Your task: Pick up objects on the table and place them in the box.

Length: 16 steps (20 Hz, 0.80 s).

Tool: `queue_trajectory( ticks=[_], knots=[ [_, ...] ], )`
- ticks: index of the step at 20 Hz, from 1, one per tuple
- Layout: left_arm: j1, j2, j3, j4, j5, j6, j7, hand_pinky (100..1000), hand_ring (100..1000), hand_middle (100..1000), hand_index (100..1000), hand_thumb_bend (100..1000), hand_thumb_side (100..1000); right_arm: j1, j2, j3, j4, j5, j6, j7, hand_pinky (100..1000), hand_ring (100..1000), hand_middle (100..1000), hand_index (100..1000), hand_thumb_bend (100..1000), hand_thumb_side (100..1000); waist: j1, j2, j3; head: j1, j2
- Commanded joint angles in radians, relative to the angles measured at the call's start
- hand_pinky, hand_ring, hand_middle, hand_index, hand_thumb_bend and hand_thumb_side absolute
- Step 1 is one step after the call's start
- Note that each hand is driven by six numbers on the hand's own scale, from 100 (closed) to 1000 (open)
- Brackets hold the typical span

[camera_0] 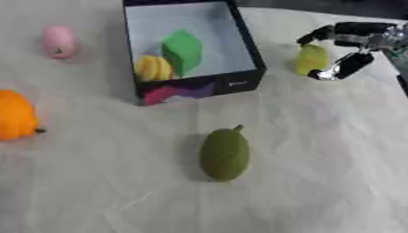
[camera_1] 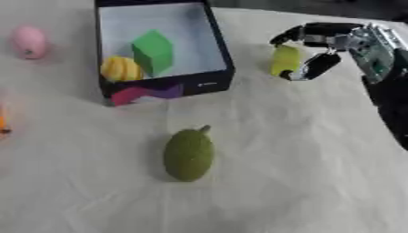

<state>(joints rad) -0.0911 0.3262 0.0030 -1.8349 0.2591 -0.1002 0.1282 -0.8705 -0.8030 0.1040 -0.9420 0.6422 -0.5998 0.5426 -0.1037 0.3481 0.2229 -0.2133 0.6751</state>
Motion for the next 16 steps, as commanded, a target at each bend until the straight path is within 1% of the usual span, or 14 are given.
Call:
queue_trajectory(
  ticks=[1,6,7,13,16],
  knots=[
    [-0.010,0.006,0.001,-0.018,-0.005,-0.002,-0.005,969,775,658,695,168,945,-0.012,-0.026,-0.014,0.002,0.008,0.002,-0.005,919,935,826,942,295,416,0.017,0.000,0.000,0.001,-0.013],
    [-0.012,0.006,0.001,-0.019,-0.006,-0.001,-0.005,970,776,658,695,168,946,-0.011,-0.023,-0.020,0.012,0.007,0.010,-0.015,911,926,803,921,269,395,0.017,0.005,0.001,0.001,-0.016],
    [-0.012,0.005,0.001,-0.019,-0.006,-0.001,-0.006,970,776,658,695,168,947,-0.011,-0.023,-0.021,0.014,0.006,0.012,-0.018,902,915,781,902,250,374,0.017,0.006,0.001,0.001,-0.017],
    [-0.014,0.005,0.001,-0.020,-0.007,-0.001,-0.006,970,776,658,694,167,946,-0.010,-0.022,-0.021,0.018,0.000,0.021,-0.033,873,879,743,867,269,359,0.018,0.007,0.001,0.001,-0.020],
    [-0.012,0.005,0.001,-0.020,-0.007,-0.001,-0.006,971,774,656,694,167,945,-0.010,-0.022,-0.021,0.019,-0.002,0.021,-0.034,855,854,744,869,280,366,0.018,0.007,0.001,0.000,-0.019]
  ],
)
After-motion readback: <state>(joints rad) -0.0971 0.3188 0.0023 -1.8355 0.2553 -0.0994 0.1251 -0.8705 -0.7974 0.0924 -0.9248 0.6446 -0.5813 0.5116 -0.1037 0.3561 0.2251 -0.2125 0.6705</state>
